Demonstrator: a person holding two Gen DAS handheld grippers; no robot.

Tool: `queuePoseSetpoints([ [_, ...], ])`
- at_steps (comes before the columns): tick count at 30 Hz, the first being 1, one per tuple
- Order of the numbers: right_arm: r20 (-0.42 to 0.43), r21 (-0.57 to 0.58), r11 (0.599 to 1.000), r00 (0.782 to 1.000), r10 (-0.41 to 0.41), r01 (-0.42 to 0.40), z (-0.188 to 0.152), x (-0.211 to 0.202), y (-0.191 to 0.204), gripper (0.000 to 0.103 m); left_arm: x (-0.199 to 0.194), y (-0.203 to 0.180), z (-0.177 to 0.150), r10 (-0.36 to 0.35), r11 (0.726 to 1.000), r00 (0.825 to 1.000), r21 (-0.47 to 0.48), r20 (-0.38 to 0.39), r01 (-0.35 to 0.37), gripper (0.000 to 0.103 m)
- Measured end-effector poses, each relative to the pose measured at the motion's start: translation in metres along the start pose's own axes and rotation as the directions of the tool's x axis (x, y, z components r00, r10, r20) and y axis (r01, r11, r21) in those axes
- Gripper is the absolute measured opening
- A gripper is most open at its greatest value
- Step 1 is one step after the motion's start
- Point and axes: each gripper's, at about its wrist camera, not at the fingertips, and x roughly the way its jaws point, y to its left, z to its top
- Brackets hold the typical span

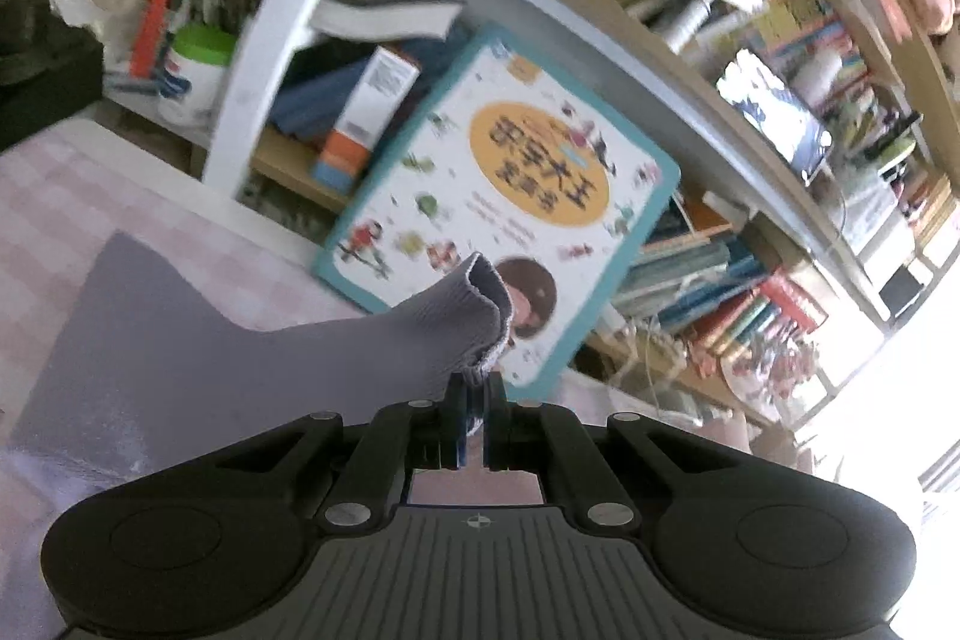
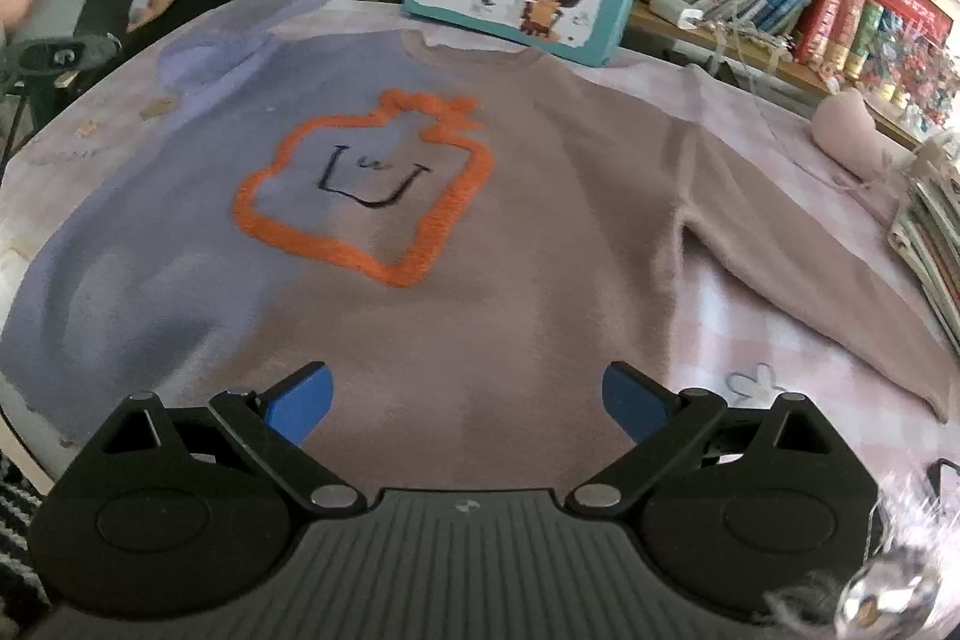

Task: Fold clothes
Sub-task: 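Carry the lavender sleeve across the print with the left tool and release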

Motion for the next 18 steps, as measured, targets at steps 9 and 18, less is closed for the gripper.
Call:
queuePoseSetpoints([
  [9, -0.008, 0.071, 0.997, 1.000, -0.004, 0.004, -0.006, -0.001, -0.035, 0.098, 0.024, -0.029, -0.027, -0.030, 1.000, 0.998, 0.001, -0.061, 0.030, 0.003],
  [18, -0.011, 0.107, 0.994, 1.000, -0.002, 0.003, -0.010, -0.001, -0.048, 0.098, 0.040, -0.046, -0.047, -0.026, 0.999, 0.992, 0.038, -0.126, 0.031, 0.009],
])
